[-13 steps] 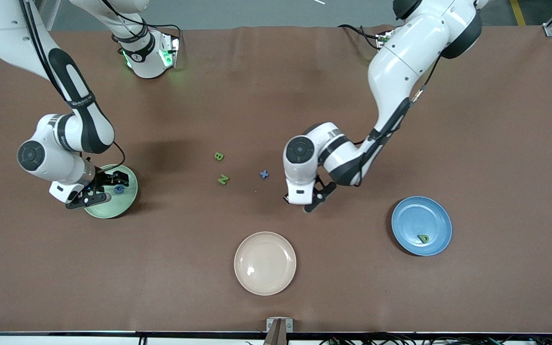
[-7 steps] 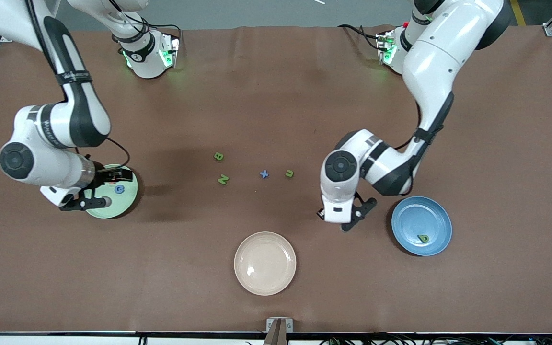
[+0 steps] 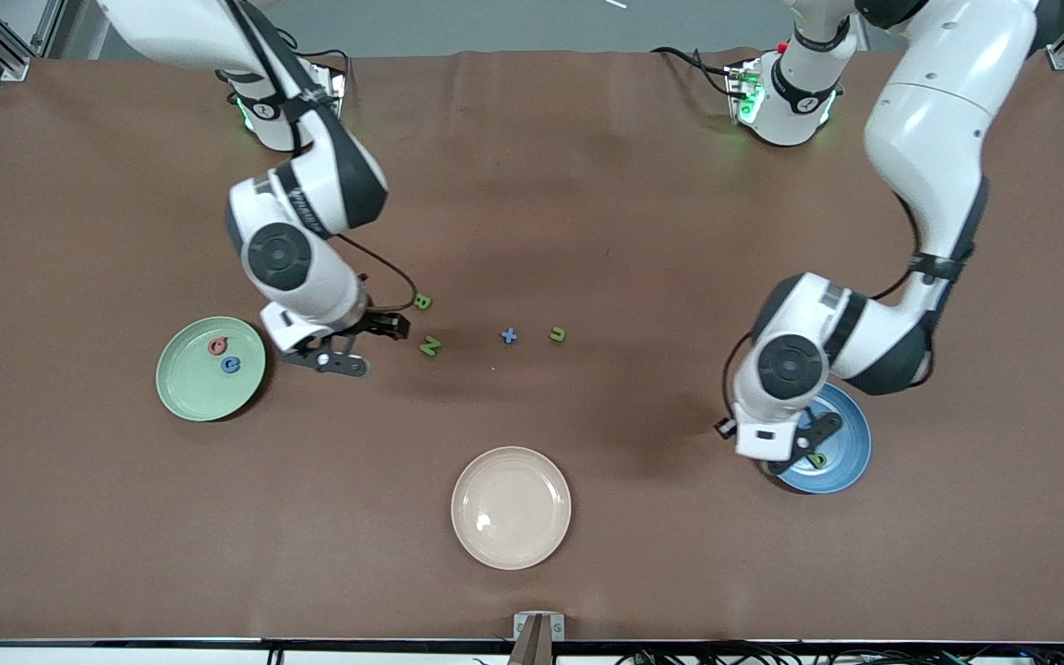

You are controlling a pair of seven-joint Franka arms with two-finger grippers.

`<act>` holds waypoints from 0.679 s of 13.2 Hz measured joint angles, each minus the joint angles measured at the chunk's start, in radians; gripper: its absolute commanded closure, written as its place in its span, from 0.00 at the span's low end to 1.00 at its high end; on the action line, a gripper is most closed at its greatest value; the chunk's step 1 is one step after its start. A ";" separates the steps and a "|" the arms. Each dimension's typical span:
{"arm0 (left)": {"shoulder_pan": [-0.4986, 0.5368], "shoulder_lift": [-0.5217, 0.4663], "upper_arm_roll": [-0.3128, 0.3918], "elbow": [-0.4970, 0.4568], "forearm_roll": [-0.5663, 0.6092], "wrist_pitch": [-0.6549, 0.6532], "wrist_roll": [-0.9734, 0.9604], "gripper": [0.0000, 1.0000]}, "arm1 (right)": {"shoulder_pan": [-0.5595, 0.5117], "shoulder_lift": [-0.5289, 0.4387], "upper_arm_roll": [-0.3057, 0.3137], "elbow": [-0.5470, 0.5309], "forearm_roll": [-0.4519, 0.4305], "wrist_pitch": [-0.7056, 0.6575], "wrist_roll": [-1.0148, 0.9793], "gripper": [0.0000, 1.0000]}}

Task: Sort upper and lower case letters into plates

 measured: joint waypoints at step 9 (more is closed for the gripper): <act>0.156 -0.001 0.002 -0.038 0.000 0.015 0.144 0.48 | 0.090 0.186 -0.008 -0.007 0.000 0.238 0.168 0.08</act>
